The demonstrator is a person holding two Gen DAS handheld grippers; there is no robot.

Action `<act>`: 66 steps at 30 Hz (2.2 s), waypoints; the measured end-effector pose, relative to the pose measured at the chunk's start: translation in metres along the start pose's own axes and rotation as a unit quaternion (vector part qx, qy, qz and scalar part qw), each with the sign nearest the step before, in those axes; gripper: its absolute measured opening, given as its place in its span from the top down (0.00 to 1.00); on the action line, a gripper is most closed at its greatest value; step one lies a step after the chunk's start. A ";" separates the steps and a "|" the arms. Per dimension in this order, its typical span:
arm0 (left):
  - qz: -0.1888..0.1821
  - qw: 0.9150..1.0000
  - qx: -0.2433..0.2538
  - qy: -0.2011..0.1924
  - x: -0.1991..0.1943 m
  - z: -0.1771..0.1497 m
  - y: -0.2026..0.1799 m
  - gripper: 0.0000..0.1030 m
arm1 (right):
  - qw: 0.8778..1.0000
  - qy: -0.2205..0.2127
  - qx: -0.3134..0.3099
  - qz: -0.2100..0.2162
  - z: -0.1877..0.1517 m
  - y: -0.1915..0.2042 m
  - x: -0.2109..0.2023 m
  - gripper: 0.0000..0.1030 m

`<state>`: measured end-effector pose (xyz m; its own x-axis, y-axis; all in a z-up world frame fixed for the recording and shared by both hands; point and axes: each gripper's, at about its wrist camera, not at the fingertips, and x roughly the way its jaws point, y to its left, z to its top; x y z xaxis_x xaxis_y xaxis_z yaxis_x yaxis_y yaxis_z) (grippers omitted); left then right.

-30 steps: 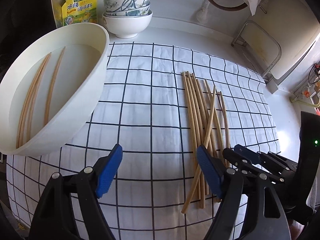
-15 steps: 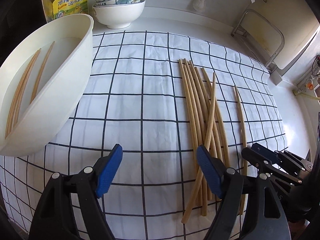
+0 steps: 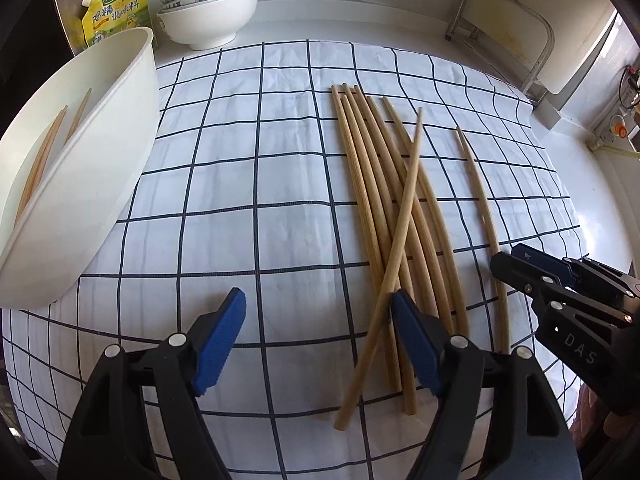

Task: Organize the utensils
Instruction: 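Lower the right tool onto a loose chopstick and close on it while the left tool grasps another, then carry the chopsticks into the white basin and open the right tool while the left tool releases its own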

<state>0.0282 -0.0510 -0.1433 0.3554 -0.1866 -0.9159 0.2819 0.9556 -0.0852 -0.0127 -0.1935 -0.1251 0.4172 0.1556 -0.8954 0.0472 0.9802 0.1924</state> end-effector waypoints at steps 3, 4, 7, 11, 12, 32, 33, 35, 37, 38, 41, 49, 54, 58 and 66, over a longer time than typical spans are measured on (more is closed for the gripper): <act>0.002 1.000 -0.007 -0.004 -0.001 0.000 0.003 0.30 | 1.000 0.000 0.000 0.000 0.000 0.000 0.000 0.75; 0.003 1.000 -0.011 -0.005 -0.001 0.001 0.005 0.30 | 1.000 0.000 0.000 -0.001 0.000 0.000 0.000 0.75; 0.003 1.000 -0.024 -0.009 -0.002 0.002 0.010 0.30 | 1.000 -0.001 0.000 -0.003 0.000 0.000 0.000 0.75; 0.001 1.000 -0.029 -0.014 -0.004 0.004 0.013 0.30 | 1.000 -0.001 0.001 -0.005 0.000 0.000 -0.001 0.74; 0.001 1.000 -0.027 -0.014 -0.004 0.004 0.013 0.30 | 1.000 0.000 0.001 -0.007 0.000 0.001 0.000 0.74; -0.021 0.999 0.044 -0.006 0.006 0.020 -0.018 0.92 | 0.999 -0.006 -0.025 -0.027 0.004 0.007 0.006 0.94; -0.022 0.999 0.041 -0.006 0.005 0.020 -0.018 0.93 | 0.999 -0.007 -0.022 -0.024 0.004 0.006 0.005 0.94; -0.037 0.999 0.037 -0.006 0.003 0.020 -0.017 0.93 | 1.000 -0.007 -0.017 -0.020 0.004 0.004 0.004 0.94; -0.052 0.998 0.029 -0.008 -0.001 0.020 -0.016 0.93 | 1.000 -0.010 -0.012 -0.016 0.003 0.003 0.002 0.94; -0.059 0.998 0.025 -0.010 -0.003 0.021 -0.014 0.93 | 1.000 -0.011 -0.009 -0.014 0.004 0.002 0.001 0.94; -0.069 0.997 0.016 -0.018 -0.011 0.023 -0.012 0.93 | 1.000 -0.013 -0.005 -0.011 0.005 0.000 -0.002 0.94; -0.075 0.997 -0.003 -0.032 -0.027 0.033 0.002 0.93 | 1.000 -0.022 -0.007 -0.003 0.011 0.004 -0.010 0.94; -0.081 0.995 -0.009 -0.048 -0.044 0.039 0.009 0.93 | 0.999 -0.030 -0.009 0.001 0.018 0.010 -0.016 0.94; -0.085 0.994 -0.013 -0.065 -0.058 0.045 0.014 0.93 | 0.999 -0.038 -0.014 0.006 0.024 0.017 -0.021 0.94; -0.090 0.991 -0.021 -0.099 -0.087 0.056 0.029 0.93 | 0.998 -0.053 -0.025 0.009 0.037 0.031 -0.034 0.94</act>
<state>0.0556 -0.0201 -0.0442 0.4722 -0.3919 -0.7896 0.3206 0.9107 -0.2604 0.0085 -0.1724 -0.0741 0.5115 0.1611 -0.8440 -0.0051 0.9828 0.1846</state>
